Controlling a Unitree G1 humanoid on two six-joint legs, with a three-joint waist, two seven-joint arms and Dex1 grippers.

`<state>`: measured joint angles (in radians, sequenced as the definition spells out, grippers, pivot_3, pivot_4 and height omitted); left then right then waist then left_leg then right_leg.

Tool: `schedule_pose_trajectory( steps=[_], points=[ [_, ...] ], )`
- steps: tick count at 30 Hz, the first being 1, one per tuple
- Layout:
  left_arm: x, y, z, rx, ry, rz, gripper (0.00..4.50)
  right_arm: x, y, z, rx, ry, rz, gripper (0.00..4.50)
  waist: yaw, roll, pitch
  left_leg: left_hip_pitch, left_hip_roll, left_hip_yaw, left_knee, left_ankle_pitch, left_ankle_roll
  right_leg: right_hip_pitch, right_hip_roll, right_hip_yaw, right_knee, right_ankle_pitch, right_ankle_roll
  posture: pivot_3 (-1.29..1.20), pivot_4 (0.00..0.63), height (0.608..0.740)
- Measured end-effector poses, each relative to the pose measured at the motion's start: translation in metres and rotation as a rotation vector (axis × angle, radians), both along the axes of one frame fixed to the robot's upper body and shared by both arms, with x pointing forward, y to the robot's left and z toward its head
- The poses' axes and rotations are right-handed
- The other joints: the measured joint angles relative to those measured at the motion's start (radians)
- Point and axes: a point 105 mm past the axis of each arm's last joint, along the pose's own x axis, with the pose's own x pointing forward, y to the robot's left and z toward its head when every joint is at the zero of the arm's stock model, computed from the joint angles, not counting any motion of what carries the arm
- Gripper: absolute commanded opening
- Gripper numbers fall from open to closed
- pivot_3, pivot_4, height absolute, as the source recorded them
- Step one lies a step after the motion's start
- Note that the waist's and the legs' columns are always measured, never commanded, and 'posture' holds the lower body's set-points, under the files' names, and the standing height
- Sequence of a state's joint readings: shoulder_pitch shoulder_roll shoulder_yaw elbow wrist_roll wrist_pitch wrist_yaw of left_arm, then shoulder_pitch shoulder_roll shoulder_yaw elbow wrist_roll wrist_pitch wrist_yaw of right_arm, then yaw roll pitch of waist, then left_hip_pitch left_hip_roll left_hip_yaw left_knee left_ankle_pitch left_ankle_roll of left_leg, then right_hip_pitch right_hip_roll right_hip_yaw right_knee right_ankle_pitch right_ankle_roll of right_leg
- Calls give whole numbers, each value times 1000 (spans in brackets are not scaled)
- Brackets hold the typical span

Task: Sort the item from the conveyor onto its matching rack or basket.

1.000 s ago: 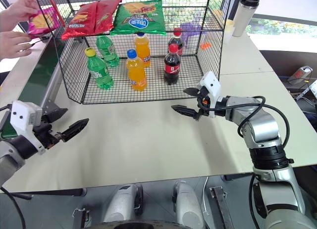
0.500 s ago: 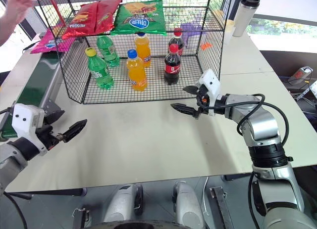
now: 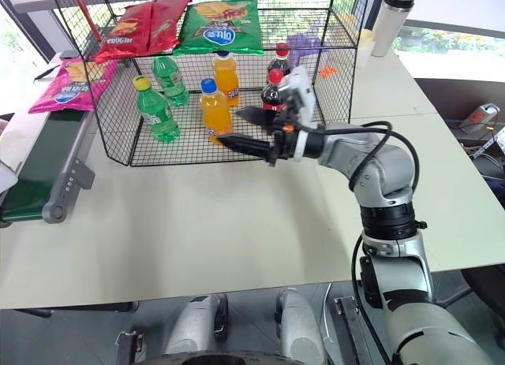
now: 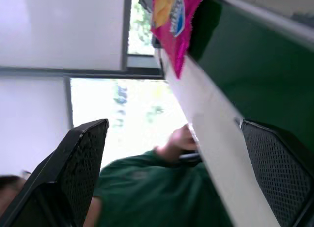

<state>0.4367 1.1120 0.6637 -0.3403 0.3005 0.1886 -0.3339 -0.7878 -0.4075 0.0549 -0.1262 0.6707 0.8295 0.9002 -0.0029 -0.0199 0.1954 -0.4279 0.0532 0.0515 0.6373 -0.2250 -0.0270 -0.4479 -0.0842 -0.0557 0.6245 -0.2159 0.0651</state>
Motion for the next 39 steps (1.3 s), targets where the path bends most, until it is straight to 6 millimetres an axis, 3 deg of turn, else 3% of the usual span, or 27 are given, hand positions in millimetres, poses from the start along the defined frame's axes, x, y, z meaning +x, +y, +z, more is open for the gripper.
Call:
schedule_pose_trajectory(
  steps=[4,10,13,23,37,39],
  points=[
    [3,-2,-2,100,-11,-21,4500,-1,0,-3,-27,-12,6,4453,-5,0,0,0,-1,2,-1,0,0,0,-3,0,-1,0,0,0,150,740],
    [10,-3,-36,109,40,-29,4500,3,-9,-7,-90,-41,-28,4453,-12,0,0,0,-1,3,-4,0,0,-1,-2,0,-1,1,1,0,150,740],
    [12,-3,-42,102,46,-28,4500,4,-12,-9,-103,-43,-42,4453,-11,0,0,1,-1,3,-4,0,1,-3,-2,0,2,3,4,0,150,740],
    [19,5,-47,107,35,2,4500,4,-13,-11,-105,-38,-49,4453,-10,0,0,1,-1,3,-3,0,1,-3,-1,0,4,3,5,0,150,740],
    [32,0,-56,76,53,-15,4500,3,-15,-12,-112,-50,-77,4453,-10,-1,0,1,-1,3,-3,1,1,-3,-1,0,5,3,5,0,150,740],
    [32,-1,-57,73,49,-14,3959,4,-16,-13,-112,-48,-80,4500,-10,-1,0,1,-1,3,-3,1,1,-3,-1,0,5,3,5,0,150,740]
  ],
)
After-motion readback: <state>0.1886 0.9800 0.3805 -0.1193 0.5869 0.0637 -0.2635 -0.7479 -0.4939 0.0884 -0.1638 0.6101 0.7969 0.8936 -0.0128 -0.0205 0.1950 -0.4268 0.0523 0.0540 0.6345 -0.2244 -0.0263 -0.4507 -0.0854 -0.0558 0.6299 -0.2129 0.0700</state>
